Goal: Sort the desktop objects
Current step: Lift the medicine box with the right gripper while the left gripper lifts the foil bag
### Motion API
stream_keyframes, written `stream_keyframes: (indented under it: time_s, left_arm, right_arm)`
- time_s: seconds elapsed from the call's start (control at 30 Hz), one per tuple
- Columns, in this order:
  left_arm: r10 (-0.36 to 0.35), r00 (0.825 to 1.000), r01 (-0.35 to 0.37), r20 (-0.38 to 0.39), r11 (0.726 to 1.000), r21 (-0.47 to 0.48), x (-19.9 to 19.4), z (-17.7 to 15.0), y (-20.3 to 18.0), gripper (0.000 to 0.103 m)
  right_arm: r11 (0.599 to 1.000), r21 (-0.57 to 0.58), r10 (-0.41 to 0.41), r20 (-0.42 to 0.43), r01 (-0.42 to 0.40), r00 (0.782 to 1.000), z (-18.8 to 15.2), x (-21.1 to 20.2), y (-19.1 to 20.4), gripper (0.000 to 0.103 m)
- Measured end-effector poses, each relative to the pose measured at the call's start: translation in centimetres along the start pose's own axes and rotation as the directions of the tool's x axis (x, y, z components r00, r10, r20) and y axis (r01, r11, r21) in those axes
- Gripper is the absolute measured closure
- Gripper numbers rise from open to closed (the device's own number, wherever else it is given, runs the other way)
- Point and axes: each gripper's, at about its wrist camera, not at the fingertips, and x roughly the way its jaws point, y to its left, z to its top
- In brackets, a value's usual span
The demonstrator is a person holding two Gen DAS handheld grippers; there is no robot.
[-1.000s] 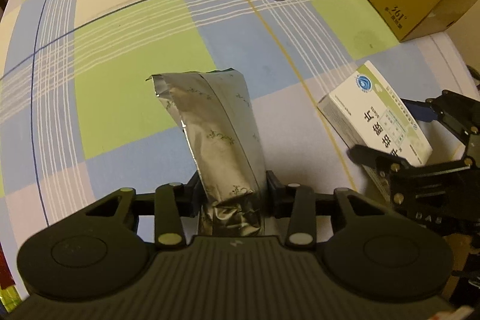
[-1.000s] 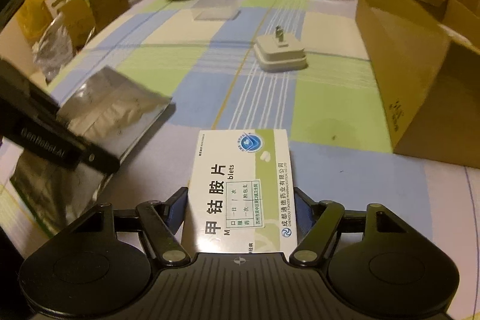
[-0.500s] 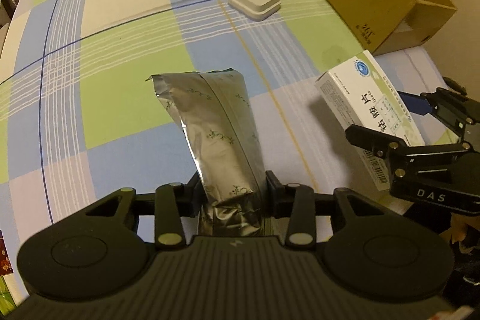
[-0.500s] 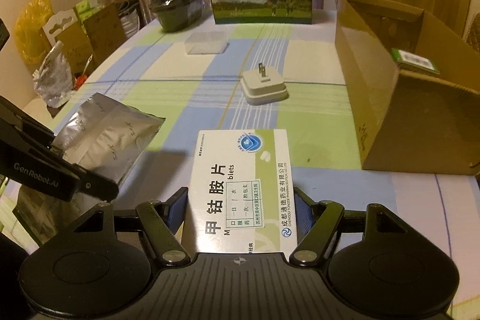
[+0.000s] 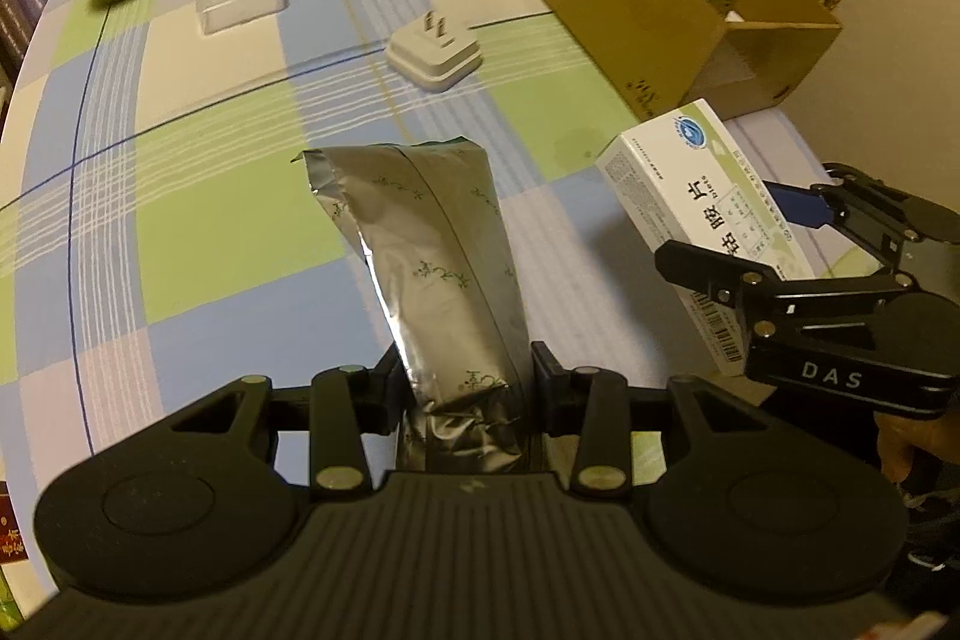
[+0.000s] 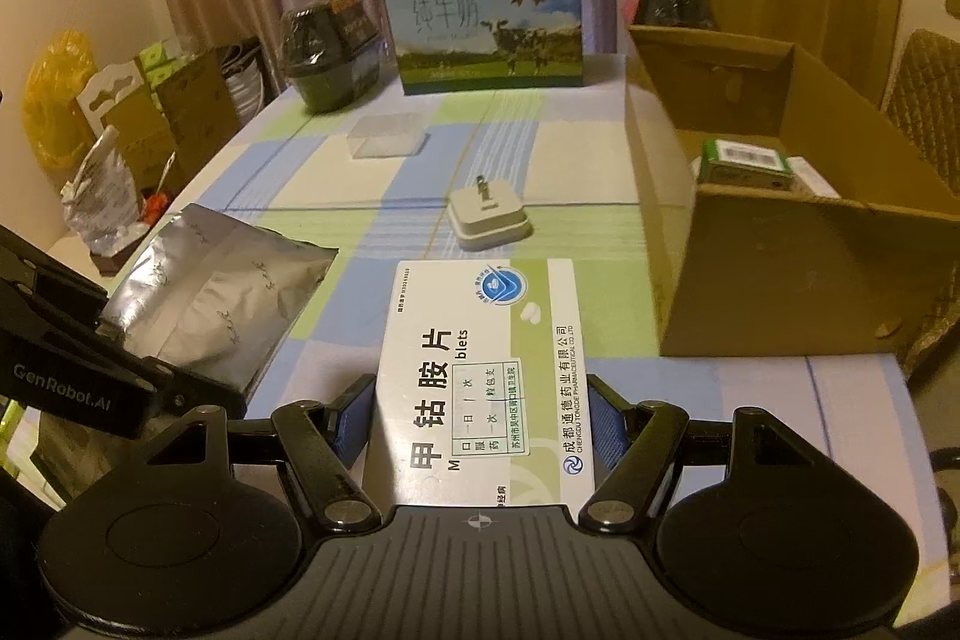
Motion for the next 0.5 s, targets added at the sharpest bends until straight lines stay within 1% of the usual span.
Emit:
stream_keyframes:
  time_s: [0.23,0.5]
  left_arm:
    - [-0.035,0.999,0.034,0.036,0.999,0.028,-1.1,1.3,-2.5,0.068]
    - [-0.080,0.994,0.076,0.072,0.995,0.066,-1.9,3.8,-5.5,0.068]
  right_arm:
    - [0.999,0.032,-0.029,0.039,0.027,0.999,0.7,-2.0,-1.6,0.035]
    - [0.994,0.074,-0.083,0.072,0.078,0.994,1.8,-3.7,-4.5,0.035]
